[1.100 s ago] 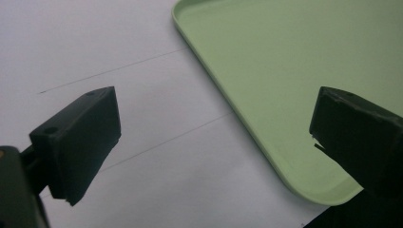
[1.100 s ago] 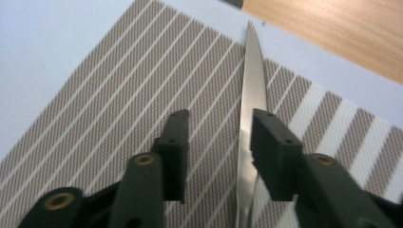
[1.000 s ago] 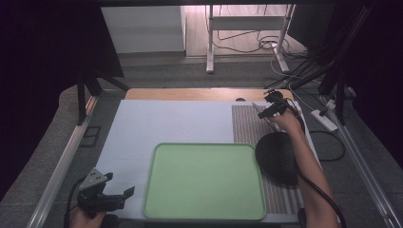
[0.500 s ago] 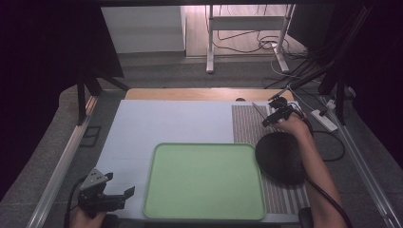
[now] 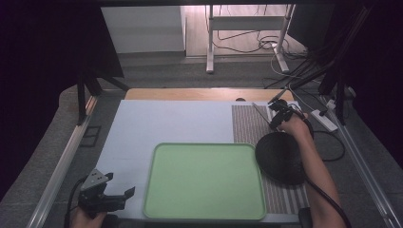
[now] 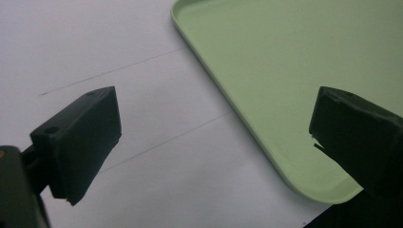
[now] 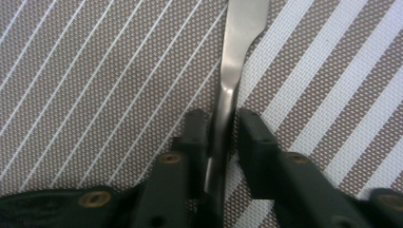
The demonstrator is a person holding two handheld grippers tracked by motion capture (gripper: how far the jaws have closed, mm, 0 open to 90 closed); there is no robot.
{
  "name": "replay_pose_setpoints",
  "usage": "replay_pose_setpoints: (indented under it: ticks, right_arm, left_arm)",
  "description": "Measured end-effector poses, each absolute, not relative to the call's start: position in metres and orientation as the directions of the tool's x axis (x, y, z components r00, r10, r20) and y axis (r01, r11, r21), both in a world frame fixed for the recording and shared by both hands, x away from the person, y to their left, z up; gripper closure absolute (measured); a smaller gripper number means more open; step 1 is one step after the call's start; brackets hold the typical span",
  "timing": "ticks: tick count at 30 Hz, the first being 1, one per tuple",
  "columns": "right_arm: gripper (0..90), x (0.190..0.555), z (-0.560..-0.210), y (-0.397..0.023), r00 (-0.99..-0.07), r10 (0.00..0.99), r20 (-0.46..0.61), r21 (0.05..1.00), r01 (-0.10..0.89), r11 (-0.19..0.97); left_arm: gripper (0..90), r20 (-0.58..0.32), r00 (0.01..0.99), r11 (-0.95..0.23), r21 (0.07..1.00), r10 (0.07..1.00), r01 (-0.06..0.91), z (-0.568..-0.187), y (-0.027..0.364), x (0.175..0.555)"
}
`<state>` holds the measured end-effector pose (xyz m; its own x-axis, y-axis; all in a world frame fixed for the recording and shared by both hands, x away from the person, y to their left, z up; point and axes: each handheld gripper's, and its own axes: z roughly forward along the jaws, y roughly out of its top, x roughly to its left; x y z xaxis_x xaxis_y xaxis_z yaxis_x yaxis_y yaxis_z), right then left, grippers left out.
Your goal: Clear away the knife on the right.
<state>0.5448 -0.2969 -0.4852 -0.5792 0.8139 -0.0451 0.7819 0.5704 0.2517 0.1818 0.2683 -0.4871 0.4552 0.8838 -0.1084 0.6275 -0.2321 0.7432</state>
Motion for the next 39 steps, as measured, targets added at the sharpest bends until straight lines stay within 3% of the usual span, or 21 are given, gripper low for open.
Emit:
replay_pose_setpoints:
  ticks: [6, 11, 28, 39]
  right_arm:
    - [80.1, 0.545, -0.485, -0.300, -0.606, 0.795, -0.036, 0.252, 0.764, 0.594]
    - [80.3, 0.541, -0.485, -0.298, -0.667, 0.737, -0.105, 0.267, 0.695, 0.667]
    - [80.3, 0.536, -0.458, -0.330, -0.609, 0.776, -0.163, 0.317, 0.713, 0.626]
    - [80.1, 0.507, -0.435, -0.329, -0.621, 0.781, -0.065, 0.381, 0.708, 0.595]
  left_arm:
    - [4.3, -0.108, 0.455, -0.232, 0.744, 0.884, 0.627, -0.487, 0.268, 0.182]
    - [4.3, -0.105, 0.457, -0.235, 0.744, 0.883, 0.625, -0.487, 0.267, 0.182]
    - [4.3, -0.109, 0.452, -0.231, 0.741, 0.885, 0.630, -0.487, 0.268, 0.183]
    - [4.3, -0.097, 0.456, -0.242, 0.740, 0.885, 0.627, -0.487, 0.266, 0.182]
